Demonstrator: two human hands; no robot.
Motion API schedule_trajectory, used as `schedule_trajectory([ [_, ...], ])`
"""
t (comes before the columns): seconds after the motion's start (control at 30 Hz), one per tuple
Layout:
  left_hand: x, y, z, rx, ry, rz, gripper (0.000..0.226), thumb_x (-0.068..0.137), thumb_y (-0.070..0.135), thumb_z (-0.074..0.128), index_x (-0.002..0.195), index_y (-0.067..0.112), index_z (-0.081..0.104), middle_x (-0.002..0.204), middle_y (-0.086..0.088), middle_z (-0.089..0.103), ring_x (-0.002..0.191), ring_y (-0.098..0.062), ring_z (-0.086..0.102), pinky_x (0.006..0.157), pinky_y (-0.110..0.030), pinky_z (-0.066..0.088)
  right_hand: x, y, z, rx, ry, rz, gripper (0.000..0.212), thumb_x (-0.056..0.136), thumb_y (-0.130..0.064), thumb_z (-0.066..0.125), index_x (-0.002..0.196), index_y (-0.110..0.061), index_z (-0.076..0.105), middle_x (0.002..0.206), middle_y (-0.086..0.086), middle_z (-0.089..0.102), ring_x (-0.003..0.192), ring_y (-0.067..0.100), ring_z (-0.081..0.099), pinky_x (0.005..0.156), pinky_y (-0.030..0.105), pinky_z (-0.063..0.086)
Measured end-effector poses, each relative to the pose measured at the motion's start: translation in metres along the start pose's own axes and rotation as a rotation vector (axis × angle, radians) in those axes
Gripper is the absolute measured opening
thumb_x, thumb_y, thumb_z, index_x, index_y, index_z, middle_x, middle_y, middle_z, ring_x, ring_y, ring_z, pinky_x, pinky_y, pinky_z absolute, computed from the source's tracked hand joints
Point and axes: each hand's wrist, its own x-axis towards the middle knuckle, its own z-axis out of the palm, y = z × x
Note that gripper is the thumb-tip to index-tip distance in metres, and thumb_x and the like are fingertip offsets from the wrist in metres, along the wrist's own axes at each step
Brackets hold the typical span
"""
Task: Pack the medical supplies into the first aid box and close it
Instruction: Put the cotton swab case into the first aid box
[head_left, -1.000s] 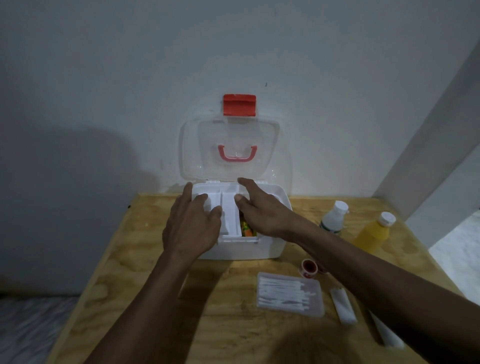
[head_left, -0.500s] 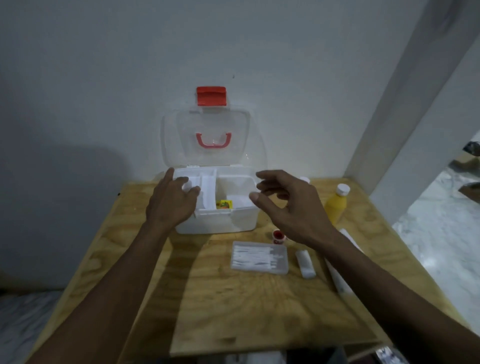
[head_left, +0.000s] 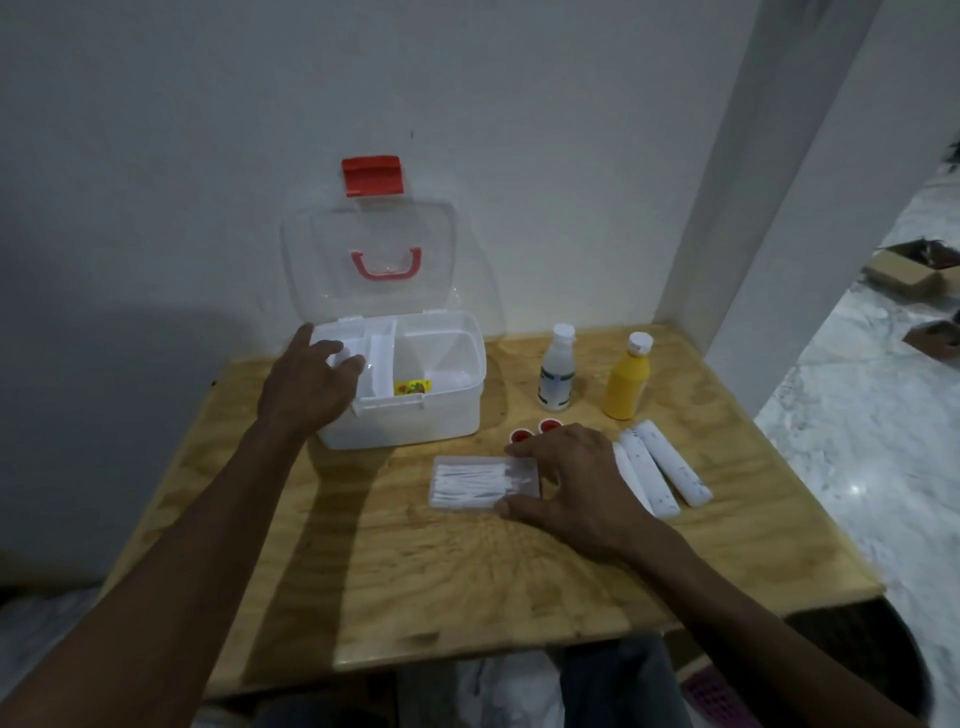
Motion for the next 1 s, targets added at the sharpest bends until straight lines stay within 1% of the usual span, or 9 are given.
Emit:
schedule_trajectory([
  [0.17, 0.001, 0.0, -0.001, -0.01, 0.0, -0.011, 0.051, 0.093, 0.048, 0.05, 0.135, 0.02, 0.055, 0.162, -0.002, 0.02, 0.141, -0.032, 0.035, 0.111, -0.046, 0.029, 0.003, 0.002, 0.004, -0.073, -0.085, 0.038, 0.072, 0.07, -0.075, 0.062, 0.13, -0.036, 0.055, 0.129, -0.013, 0.057, 0.126, 0.01, 0.04, 0.114, 0.049, 0.015],
  [0.37, -0.001, 0.001, 0.0, -0.011, 0.003, -0.008, 0.05, 0.095, 0.047, 0.049, 0.135, 0.019, 0.056, 0.162, -0.003, 0.02, 0.141, -0.033, 0.034, 0.111, -0.047, 0.029, 0.001, -0.003, 0.005, -0.031, -0.1, 0.036, 0.066, 0.075, -0.069, 0.064, 0.13, -0.034, 0.056, 0.131, -0.013, 0.058, 0.125, 0.009, 0.044, 0.114, 0.045, 0.012],
  [0.43, -0.001, 0.001, 0.0, -0.011, 0.007, -0.004, 0.049, 0.095, 0.047, 0.049, 0.134, 0.019, 0.056, 0.162, -0.003, 0.02, 0.14, -0.034, 0.035, 0.11, -0.047, 0.03, -0.001, -0.007, 0.001, -0.004, -0.08, 0.019, 0.064, 0.078, -0.063, 0.067, 0.133, -0.033, 0.055, 0.134, -0.016, 0.056, 0.126, 0.005, 0.042, 0.113, 0.039, 0.014],
  [0.53, -0.002, 0.0, 0.0, -0.009, 0.011, 0.004, 0.048, 0.096, 0.046, 0.049, 0.134, 0.019, 0.057, 0.162, -0.004, 0.021, 0.14, -0.034, 0.036, 0.11, -0.048, 0.032, -0.004, -0.014, -0.012, 0.088, -0.05, 0.006, 0.063, 0.078, -0.055, 0.073, 0.134, -0.032, 0.056, 0.131, -0.019, 0.054, 0.118, 0.0, 0.042, 0.106, 0.027, 0.028],
  [0.63, -0.001, 0.0, 0.0, -0.023, 0.011, 0.004, 0.047, 0.095, 0.046, 0.05, 0.133, 0.019, 0.058, 0.162, -0.003, 0.02, 0.14, -0.034, 0.036, 0.109, -0.047, 0.032, -0.002, -0.024, -0.033, 0.239, 0.002, -0.009, 0.061, 0.073, -0.048, 0.079, 0.128, -0.029, 0.062, 0.125, -0.022, 0.055, 0.112, -0.014, 0.047, 0.095, 0.006, 0.034],
  [0.7, -0.001, 0.0, 0.0, -0.03, 0.009, 0.004, 0.047, 0.095, 0.047, 0.05, 0.132, 0.019, 0.058, 0.162, -0.003, 0.02, 0.139, -0.034, 0.037, 0.109, -0.046, 0.033, 0.005, -0.034, -0.049, 0.309, 0.043, -0.025, 0.059, 0.071, -0.044, 0.081, 0.124, -0.025, 0.065, 0.124, -0.018, 0.06, 0.112, -0.016, 0.051, 0.091, 0.001, 0.036],
  [0.77, -0.002, 0.001, -0.001, -0.033, 0.008, 0.005, 0.047, 0.095, 0.047, 0.05, 0.132, 0.019, 0.058, 0.162, -0.003, 0.02, 0.139, -0.034, 0.037, 0.109, -0.046, 0.033, 0.019, -0.045, -0.067, 0.313, 0.074, -0.06, 0.059, 0.07, -0.042, 0.083, 0.123, -0.022, 0.067, 0.124, -0.013, 0.064, 0.114, -0.008, 0.055, 0.094, 0.004, 0.039],
  [0.87, -0.003, 0.002, -0.002, -0.041, 0.008, -0.005, 0.047, 0.095, 0.046, 0.05, 0.133, 0.019, 0.058, 0.162, -0.002, 0.02, 0.14, -0.034, 0.036, 0.11, -0.046, 0.032, 0.052, -0.058, -0.089, 0.22, 0.092, -0.094, 0.064, 0.071, -0.048, 0.08, 0.128, -0.025, 0.064, 0.129, -0.009, 0.062, 0.119, 0.001, 0.055, 0.103, 0.019, 0.041],
  [1.0, -0.005, 0.003, -0.003, -0.056, 0.013, -0.008, 0.047, 0.095, 0.047, 0.05, 0.133, 0.02, 0.059, 0.163, -0.001, 0.019, 0.141, -0.033, 0.035, 0.11, -0.044, 0.032, 0.1, -0.057, -0.096, 0.118, 0.08, -0.086, 0.065, 0.073, -0.053, 0.076, 0.129, -0.022, 0.063, 0.132, -0.001, 0.063, 0.118, 0.013, 0.057, 0.102, 0.033, 0.046],
])
